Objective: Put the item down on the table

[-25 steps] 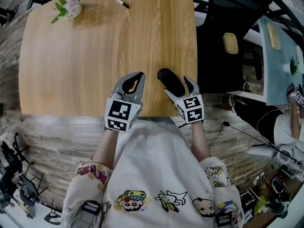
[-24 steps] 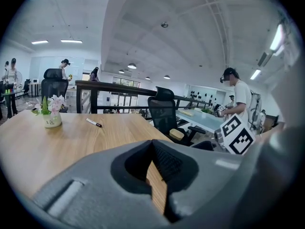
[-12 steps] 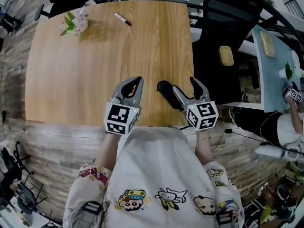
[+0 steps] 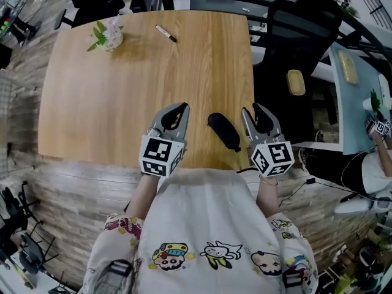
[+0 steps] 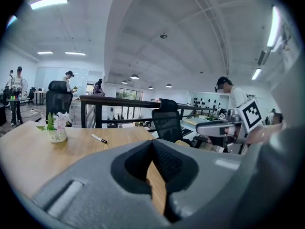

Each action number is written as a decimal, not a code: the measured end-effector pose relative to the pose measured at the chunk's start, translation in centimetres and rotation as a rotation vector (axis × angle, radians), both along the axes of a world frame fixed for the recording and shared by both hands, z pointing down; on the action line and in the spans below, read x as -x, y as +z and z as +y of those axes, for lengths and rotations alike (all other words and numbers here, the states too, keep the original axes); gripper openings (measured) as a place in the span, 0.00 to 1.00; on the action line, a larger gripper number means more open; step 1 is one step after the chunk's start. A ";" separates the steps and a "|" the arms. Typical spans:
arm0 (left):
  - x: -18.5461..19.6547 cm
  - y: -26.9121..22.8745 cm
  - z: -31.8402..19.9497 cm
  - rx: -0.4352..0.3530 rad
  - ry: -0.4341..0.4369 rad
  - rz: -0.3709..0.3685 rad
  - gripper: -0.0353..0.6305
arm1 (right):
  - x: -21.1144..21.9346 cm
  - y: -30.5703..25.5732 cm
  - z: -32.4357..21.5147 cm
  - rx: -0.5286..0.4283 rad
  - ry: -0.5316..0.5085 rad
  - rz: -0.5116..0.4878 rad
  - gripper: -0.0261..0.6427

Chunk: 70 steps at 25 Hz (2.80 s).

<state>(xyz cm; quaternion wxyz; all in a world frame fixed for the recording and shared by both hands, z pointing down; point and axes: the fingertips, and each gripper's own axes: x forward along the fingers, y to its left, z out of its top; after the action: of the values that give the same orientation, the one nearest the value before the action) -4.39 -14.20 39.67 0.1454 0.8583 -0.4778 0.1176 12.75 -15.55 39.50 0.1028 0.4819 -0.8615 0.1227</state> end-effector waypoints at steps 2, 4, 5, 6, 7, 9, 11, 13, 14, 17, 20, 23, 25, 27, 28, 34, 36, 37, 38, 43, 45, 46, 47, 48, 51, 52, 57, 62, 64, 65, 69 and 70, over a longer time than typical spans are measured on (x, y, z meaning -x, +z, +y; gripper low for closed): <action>0.2 0.1 0.0 0.005 -0.007 0.003 0.06 | 0.1 -0.1 0.1 -0.007 -0.006 -0.009 0.24; 0.6 0.4 0.0 0.014 -0.014 0.006 0.06 | 0.5 -0.2 0.2 -0.015 -0.011 -0.018 0.21; 0.8 0.5 0.1 0.019 -0.019 0.007 0.06 | 0.6 -0.2 0.2 -0.018 -0.013 -0.021 0.20; 0.8 0.6 0.1 0.023 -0.023 0.008 0.06 | 0.7 -0.2 0.1 -0.019 -0.016 -0.024 0.19; 0.9 0.7 0.2 0.026 -0.027 0.010 0.06 | 0.7 -0.2 0.1 -0.018 -0.017 -0.026 0.18; 0.8 0.9 0.4 0.033 -0.033 0.013 0.06 | 0.6 -0.1 0.1 -0.014 -0.014 -0.031 0.16; 0.8 1.2 0.6 0.040 -0.036 0.014 0.06 | 0.4 0.0 0.2 -0.008 -0.005 -0.033 0.12; 0.9 1.4 0.7 0.046 -0.038 0.015 0.06 | 0.3 0.3 0.1 0.001 0.010 -0.031 0.06; 1.0 1.5 0.7 0.049 -0.040 0.015 0.06 | 0.2 0.5 0.0 0.006 0.017 -0.030 0.05; 1.1 1.6 0.6 0.051 -0.043 0.015 0.06 | 0.0 0.9 -0.1 0.016 0.031 -0.035 0.05; 1.2 1.7 0.4 0.052 -0.045 0.014 0.06 | -0.1 1.0 -0.2 0.018 0.034 -0.039 0.05; 1.5 2.0 0.4 0.058 -0.048 0.012 0.06 | -0.2 1.0 -0.1 0.020 0.034 -0.041 0.05; 1.7 2.0 0.4 0.059 -0.051 0.013 0.06 | -0.3 1.0 -0.1 0.021 0.036 -0.045 0.05; 1.8 2.1 0.3 0.060 -0.053 0.013 0.06 | -0.4 1.0 -0.2 0.022 0.038 -0.046 0.05; 1.8 2.1 0.3 0.061 -0.054 0.013 0.06 | -0.4 1.0 -0.2 0.022 0.038 -0.045 0.05; 1.7 2.1 0.0 0.063 -0.054 0.014 0.06 | -0.4 0.9 -0.4 0.020 0.026 -0.038 0.05; 1.7 2.1 0.0 0.061 -0.057 0.014 0.06 | -0.4 1.0 -0.4 0.020 0.022 -0.034 0.05; 1.6 2.2 0.0 0.061 -0.058 0.014 0.06 | -0.4 1.1 -0.5 0.020 0.020 -0.032 0.05; 1.6 2.2 0.0 0.062 -0.059 0.015 0.06 | -0.4 1.1 -0.5 0.021 0.018 -0.031 0.05; 1.6 2.3 0.0 0.066 -0.061 0.014 0.06 | -0.4 1.1 -0.7 0.022 0.017 -0.034 0.05; 1.7 2.3 0.0 0.065 -0.062 0.014 0.06 | -0.4 1.0 -0.8 0.022 0.019 -0.037 0.05; 1.7 2.3 0.0 0.066 -0.063 0.014 0.06 | -0.5 0.9 -0.9 0.020 0.022 -0.039 0.05; 1.8 2.3 0.0 0.066 -0.065 0.014 0.06 | -0.4 0.8 -1.0 0.016 0.025 -0.040 0.05; 1.9 2.3 0.0 0.067 -0.067 0.014 0.06 | -0.4 0.7 -1.0 0.013 0.023 -0.041 0.05; 2.3 2.5 -0.1 0.072 -0.074 0.014 0.06 | 0.3 0.9 -0.9 0.019 -0.005 -0.029 0.05; 2.4 2.6 -0.1 0.073 -0.077 0.015 0.06 | 0.5 1.1 -0.8 0.023 -0.013 -0.023 0.05; 2.5 2.8 -0.2 0.076 -0.084 0.013 0.06 | 0.5 1.4 -1.0 0.031 -0.012 -0.033 0.05; 2.7 2.8 -0.3 0.076 -0.087 0.013 0.06 | 0.0 1.3 -1.1 0.027 -0.003 -0.030 0.05; 2.7 2.7 -0.3 0.077 -0.087 0.013 0.06 | -0.3 1.2 -1.2 0.027 0.005 -0.034 0.05; 2.7 2.7 -0.3 0.077 -0.086 0.013 0.06 | -0.4 1.1 -1.2 0.027 0.006 -0.035 0.05; 2.6 2.9 -0.1 0.080 -0.080 0.016 0.06 | -0.4 1.2 -1.1 0.027 0.004 -0.035 0.05; 2.5 3.0 -0.1 0.081 -0.078 0.015 0.06 | -0.3 1.2 -1.1 0.028 0.001 -0.034 0.05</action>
<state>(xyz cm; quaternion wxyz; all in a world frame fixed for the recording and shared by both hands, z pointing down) -6.93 -14.26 42.63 0.1880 0.8332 -0.5049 0.1247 13.04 -16.60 40.72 0.0947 0.4786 -0.8612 0.1427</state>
